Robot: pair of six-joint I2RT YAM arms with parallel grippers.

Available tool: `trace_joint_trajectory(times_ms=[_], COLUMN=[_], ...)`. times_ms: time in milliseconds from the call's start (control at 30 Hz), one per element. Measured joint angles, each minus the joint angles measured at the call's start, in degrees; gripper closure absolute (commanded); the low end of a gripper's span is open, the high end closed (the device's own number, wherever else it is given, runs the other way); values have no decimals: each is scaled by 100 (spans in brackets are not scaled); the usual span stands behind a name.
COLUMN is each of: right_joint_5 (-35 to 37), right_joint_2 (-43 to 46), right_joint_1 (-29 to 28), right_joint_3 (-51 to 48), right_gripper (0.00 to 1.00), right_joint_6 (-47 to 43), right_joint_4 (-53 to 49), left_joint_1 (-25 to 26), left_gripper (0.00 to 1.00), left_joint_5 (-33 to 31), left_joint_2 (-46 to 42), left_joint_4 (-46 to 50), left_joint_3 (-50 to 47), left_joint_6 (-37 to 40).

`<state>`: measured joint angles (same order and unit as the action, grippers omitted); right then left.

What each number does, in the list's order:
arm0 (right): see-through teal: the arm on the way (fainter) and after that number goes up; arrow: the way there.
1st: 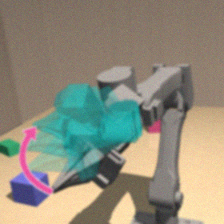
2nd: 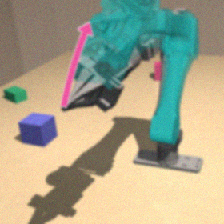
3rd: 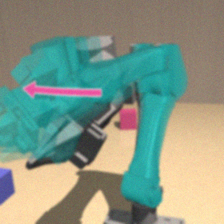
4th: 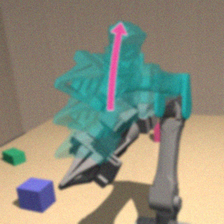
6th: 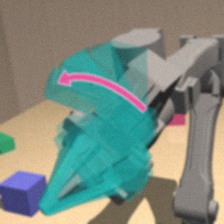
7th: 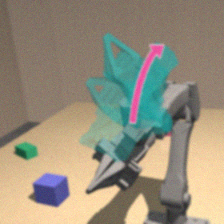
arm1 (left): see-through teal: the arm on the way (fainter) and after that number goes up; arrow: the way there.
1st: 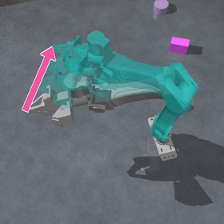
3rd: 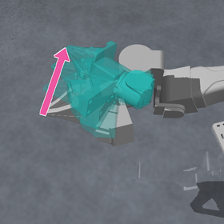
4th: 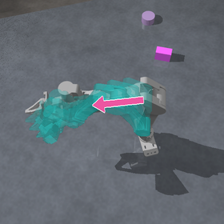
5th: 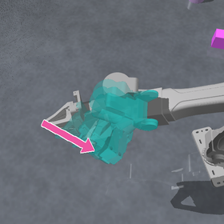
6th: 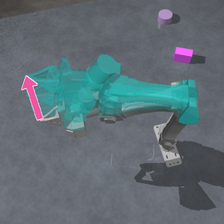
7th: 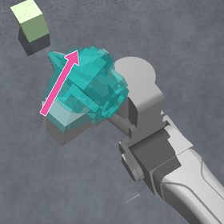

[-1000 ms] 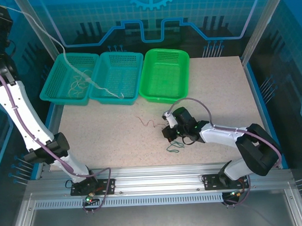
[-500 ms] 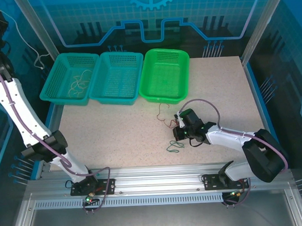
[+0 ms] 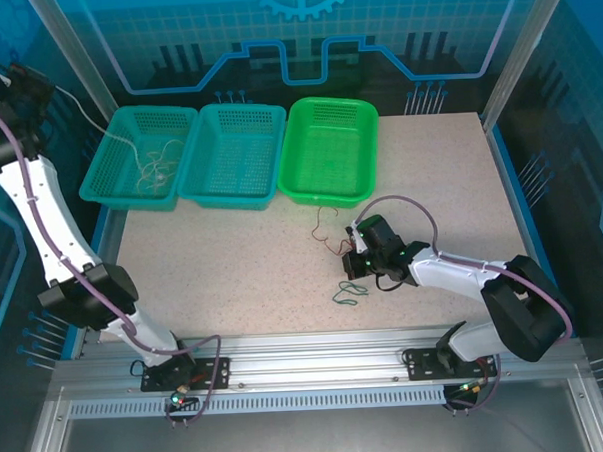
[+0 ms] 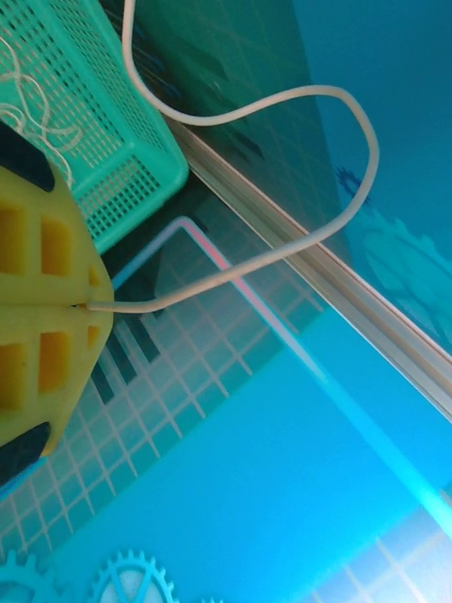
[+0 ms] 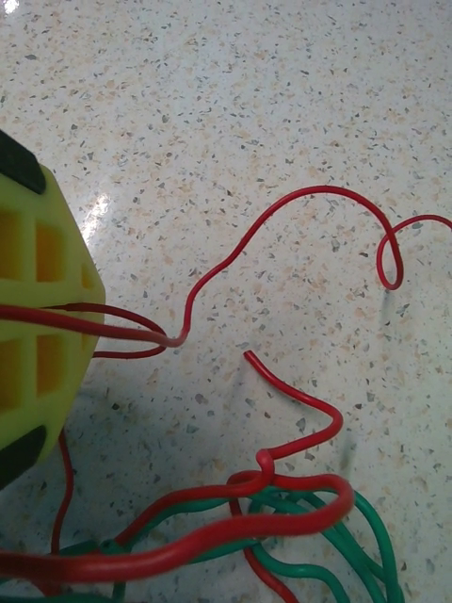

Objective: Untangle the cables

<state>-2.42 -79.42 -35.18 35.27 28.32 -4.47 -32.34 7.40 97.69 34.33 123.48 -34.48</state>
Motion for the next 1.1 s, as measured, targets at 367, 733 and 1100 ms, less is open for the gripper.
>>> trace_joint_trajectory(times_ms=[367, 733, 1100], right_joint_5=[-146, -452, -708], right_joint_2=[-9, 647, 1027], right_joint_1=[0, 0, 0], right_joint_3=[188, 505, 1351], right_gripper=[100, 100, 100], right_joint_6=[-74, -542, -894], right_joint_4=[-131, -782, -1333], left_joint_1=[699, 994, 2452], left_gripper=[84, 23, 23], left_joint_5=[-955, -1165, -938], left_joint_2=[17, 697, -1252], left_joint_4=[-81, -140, -890], left_joint_3=[-1117, -1115, -2505], left_joint_6=[358, 581, -186])
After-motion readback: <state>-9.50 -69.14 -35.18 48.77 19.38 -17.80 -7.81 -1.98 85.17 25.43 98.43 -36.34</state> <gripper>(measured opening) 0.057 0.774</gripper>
